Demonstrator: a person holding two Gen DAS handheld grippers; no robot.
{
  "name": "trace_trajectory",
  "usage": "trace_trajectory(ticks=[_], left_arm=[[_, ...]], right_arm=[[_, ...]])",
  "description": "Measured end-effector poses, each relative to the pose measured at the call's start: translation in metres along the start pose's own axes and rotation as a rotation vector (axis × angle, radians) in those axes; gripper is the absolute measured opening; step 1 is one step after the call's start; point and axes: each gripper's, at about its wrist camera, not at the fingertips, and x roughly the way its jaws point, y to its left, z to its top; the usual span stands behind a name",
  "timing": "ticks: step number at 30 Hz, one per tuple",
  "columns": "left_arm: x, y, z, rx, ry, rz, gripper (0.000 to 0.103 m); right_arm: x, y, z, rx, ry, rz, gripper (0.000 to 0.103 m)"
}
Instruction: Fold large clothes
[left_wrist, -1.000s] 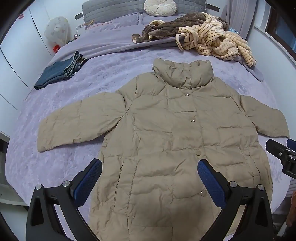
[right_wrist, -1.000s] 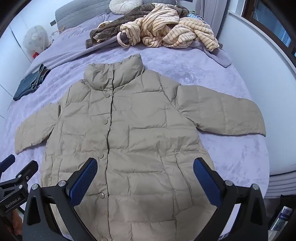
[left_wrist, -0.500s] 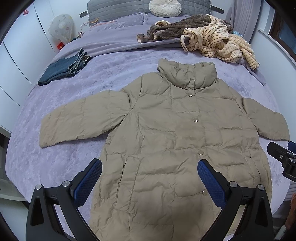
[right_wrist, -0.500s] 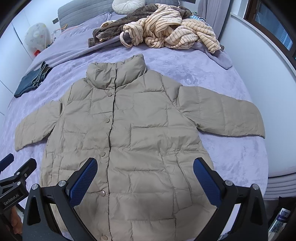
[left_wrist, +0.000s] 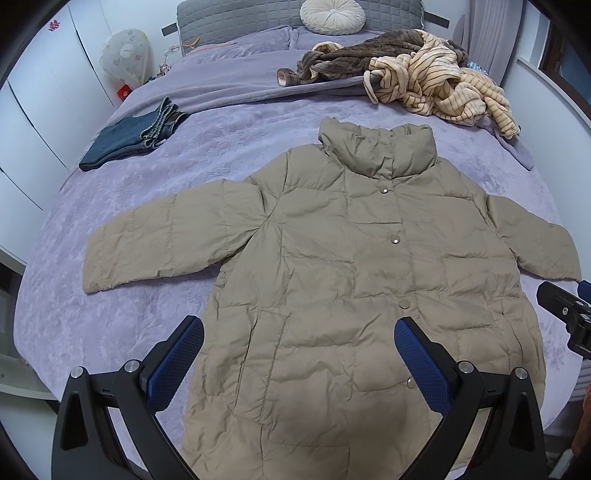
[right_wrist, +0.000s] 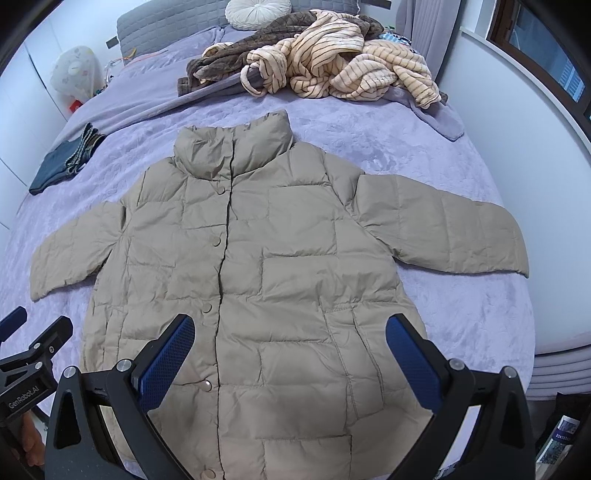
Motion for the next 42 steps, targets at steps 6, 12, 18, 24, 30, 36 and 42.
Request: trace_trajectory(ticks=[6, 12, 18, 24, 30, 36, 42], left_arm=[[-0.0010, 0.0002, -0.0002, -0.003, 0.000, 0.002, 0.103], [-0.0018, 0.0018, 0.0010, -0.005, -0.001, 0.005, 0.103], [-0.0018, 0.0020, 0.0007, -0.005, -0.002, 0.006, 0.103], [-0.0007, 0.0037, -0.0007, -0.007, -0.002, 0.010, 0.103], [0.0003, 0.0055, -0.0016, -0.009, -0.002, 0.012, 0.103], [0.0005, 0.0060, -0.0019, -0.009, -0.002, 0.013, 0.103], [0.0009, 0.0064, -0.0023, -0.010, -0.001, 0.014, 0.103]], right_arm=[[-0.0002, 0.0001, 0.0000, -0.001, -0.001, 0.000, 0.103], [-0.0004, 0.0002, 0.0001, 0.001, 0.000, 0.000, 0.103], [-0.0005, 0.0003, 0.0000, 0.001, -0.002, -0.001, 0.103], [-0.0002, 0.0003, 0.0001, 0.002, -0.001, 0.000, 0.103], [-0.0002, 0.0006, -0.0001, 0.001, -0.002, 0.000, 0.103], [-0.0002, 0.0005, -0.0001, 0.002, -0.002, 0.000, 0.103], [-0.0001, 0.0004, 0.0000, 0.002, -0.002, 0.000, 0.103]])
